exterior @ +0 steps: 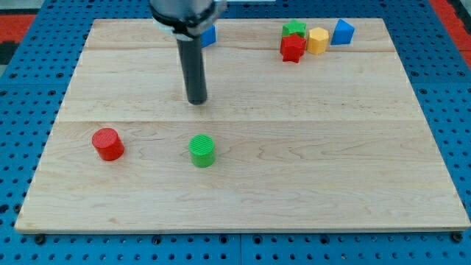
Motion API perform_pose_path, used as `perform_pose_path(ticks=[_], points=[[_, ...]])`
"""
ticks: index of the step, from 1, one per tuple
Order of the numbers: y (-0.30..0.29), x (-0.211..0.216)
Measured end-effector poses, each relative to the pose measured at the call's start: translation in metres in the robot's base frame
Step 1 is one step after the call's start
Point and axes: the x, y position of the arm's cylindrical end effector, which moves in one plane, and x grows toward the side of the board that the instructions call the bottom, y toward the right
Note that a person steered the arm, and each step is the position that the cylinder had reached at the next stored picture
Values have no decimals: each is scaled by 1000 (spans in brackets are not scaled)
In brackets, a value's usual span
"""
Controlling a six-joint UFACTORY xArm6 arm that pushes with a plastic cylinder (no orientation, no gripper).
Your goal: Push the green circle into the blue cube and yellow heart
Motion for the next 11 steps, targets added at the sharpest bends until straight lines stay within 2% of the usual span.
perform_pose_path(ticks=[1, 2, 4, 5, 7, 8, 9, 11], points=[[13, 27], [13, 27], [53, 37], [54, 21], [79, -54], [97, -64], [94, -50], [91, -51]])
